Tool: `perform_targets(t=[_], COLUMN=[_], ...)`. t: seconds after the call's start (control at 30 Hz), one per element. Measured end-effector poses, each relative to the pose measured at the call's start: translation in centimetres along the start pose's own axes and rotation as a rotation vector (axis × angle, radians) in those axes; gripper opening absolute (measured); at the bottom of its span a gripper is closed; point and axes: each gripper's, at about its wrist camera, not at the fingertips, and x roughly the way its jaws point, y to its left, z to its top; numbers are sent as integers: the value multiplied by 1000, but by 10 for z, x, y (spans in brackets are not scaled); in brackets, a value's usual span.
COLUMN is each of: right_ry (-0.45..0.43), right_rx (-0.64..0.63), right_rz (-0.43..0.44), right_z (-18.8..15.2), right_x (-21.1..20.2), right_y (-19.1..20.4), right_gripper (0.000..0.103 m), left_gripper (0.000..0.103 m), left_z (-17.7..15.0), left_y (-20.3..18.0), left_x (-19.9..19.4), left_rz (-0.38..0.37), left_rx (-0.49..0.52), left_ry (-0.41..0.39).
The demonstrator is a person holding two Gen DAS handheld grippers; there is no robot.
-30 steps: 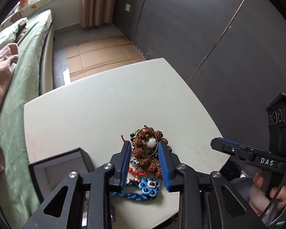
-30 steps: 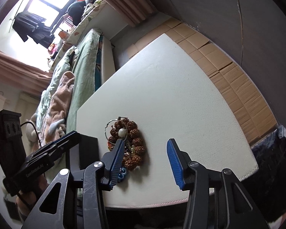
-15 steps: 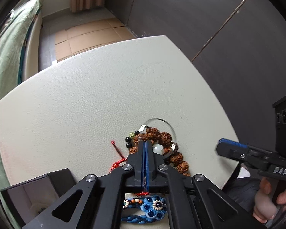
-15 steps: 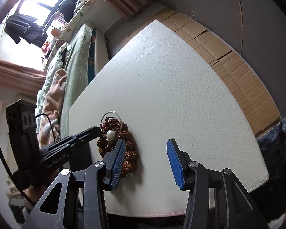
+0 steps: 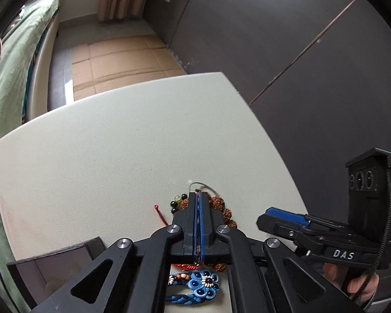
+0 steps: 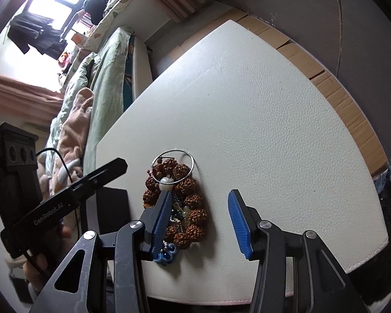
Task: Organize jewelry
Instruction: 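Grasp the silver bangle with the left gripper and lift it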
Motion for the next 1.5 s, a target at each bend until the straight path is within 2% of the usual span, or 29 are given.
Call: perform_targets(t=[0.03, 0.1, 0.13, 0.17, 0.23, 0.33, 0.57, 0.83, 0.9, 0.97, 1.07, 1.23, 1.5], right_ry=[-9, -23, -25, -25, -26, -39, -109, -129, -125, -128, -131, -120, -85], right_rx=[0, 2, 6, 11, 23, 51, 142, 212, 211, 211, 210, 175, 49], right_rz=[-6, -12, -11, -9, -5, 4, -7, -21, -24, -24, -22, -23, -33], right_z=[0, 3, 3, 4, 6, 8, 11, 13, 13, 12, 13, 12, 10], right_x=[-3, -6, -7, -8, -9, -16, -37, -48, -48, -50, -51, -47, -32], right_y=[-1, -1, -3, -5, -10, -21, -48, -71, -71, -73, -73, -66, -33], right_gripper=[47, 47, 47, 47, 47, 47, 47, 47, 47, 47, 47, 47, 47], left_gripper=[6, 31, 66, 88, 89, 89, 89, 88, 84, 64, 52, 52, 52], left_z=[1, 2, 3, 4, 6, 9, 10, 11, 10, 8, 8, 11, 13], left_y=[1, 0, -1, -3, -8, -19, -51, -67, -69, -67, -61, -59, -40], left_x=[3, 5, 6, 6, 2, 6, 43, 77, 81, 86, 84, 71, 14], left_rz=[12, 24, 30, 25, 32, 102, 240, 366, 390, 409, 374, 343, 300], left_rx=[-6, 1, 6, 11, 23, 78, 234, 322, 341, 351, 331, 306, 223], left_ry=[9, 6, 7, -1, -30, -20, 84, 165, 172, 190, 201, 177, 47])
